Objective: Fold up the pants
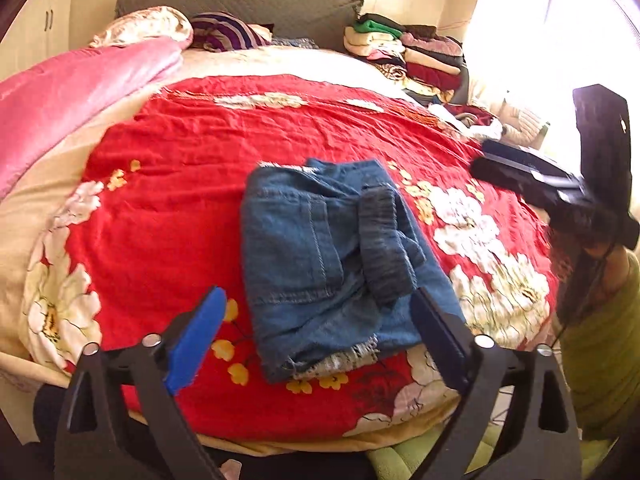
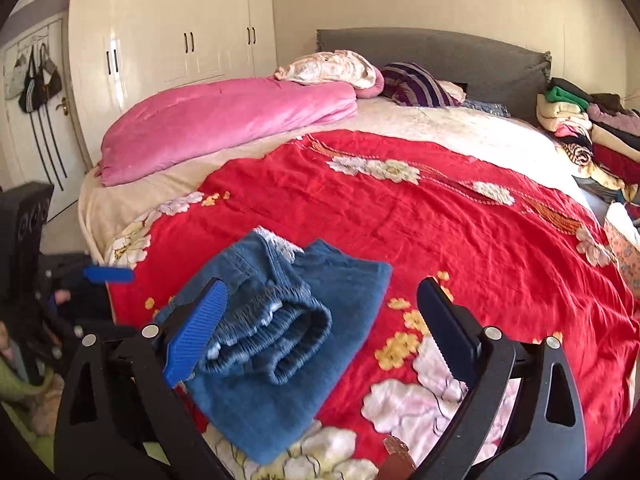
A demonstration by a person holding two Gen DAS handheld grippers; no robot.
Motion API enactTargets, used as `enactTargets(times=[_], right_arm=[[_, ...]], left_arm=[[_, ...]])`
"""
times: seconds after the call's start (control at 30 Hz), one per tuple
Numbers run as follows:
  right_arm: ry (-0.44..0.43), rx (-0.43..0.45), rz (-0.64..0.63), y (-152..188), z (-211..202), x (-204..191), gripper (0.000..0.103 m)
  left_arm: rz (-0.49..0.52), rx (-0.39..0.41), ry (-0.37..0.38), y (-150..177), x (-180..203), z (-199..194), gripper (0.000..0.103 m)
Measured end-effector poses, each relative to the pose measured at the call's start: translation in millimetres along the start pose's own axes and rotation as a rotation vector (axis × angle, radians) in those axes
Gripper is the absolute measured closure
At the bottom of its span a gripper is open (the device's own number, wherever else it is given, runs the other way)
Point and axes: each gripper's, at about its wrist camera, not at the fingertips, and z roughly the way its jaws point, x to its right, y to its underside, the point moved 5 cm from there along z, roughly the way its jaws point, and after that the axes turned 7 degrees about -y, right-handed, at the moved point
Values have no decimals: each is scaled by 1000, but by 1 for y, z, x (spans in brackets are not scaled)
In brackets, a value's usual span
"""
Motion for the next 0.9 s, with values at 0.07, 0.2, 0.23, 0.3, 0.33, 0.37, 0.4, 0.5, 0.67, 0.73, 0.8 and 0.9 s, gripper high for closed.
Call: enactTargets(times=[0.07, 0.2, 0.23, 0.3, 0.33, 0.37, 0.4, 0.5, 0.67, 0.73, 0.8, 0.9], right_arm=[[5, -6, 16, 5, 0, 4, 13], [2, -44, 85, 20, 12, 17, 13], [-7, -57, 101, 24, 16, 19, 13], [-14, -89, 135, 31, 26, 23, 13], [-22, -106, 154, 36, 32, 25, 13], [-29, -119, 168, 40, 36, 26, 13], [-31, -129, 180, 43, 40, 27, 13], [-50, -163, 210, 51, 53, 29, 16], [-103, -233, 276, 66, 78, 32, 34], [-124, -248, 308, 71, 85, 34, 34], [-140, -246, 320, 72, 89, 35, 34], [-174, -239, 321, 70, 93, 31, 34]], left_arm=[[-8, 3, -12, -3, -3, 4, 9], [-42, -13, -40, -9, -15, 20, 9], [-51, -23, -49, -10, -18, 26, 9], [-68, -38, -61, -13, -25, 35, 9], [-75, -43, -60, -14, -27, 39, 9], [-83, -48, -60, -16, -29, 44, 9], [-86, -56, -63, -17, -30, 48, 9], [-96, -79, -54, -20, -33, 62, 9], [-102, -109, -31, -24, -32, 87, 9], [-103, -115, -23, -25, -31, 95, 9], [-99, -123, -18, -26, -30, 102, 9], [-78, -128, -14, -27, -24, 109, 9]])
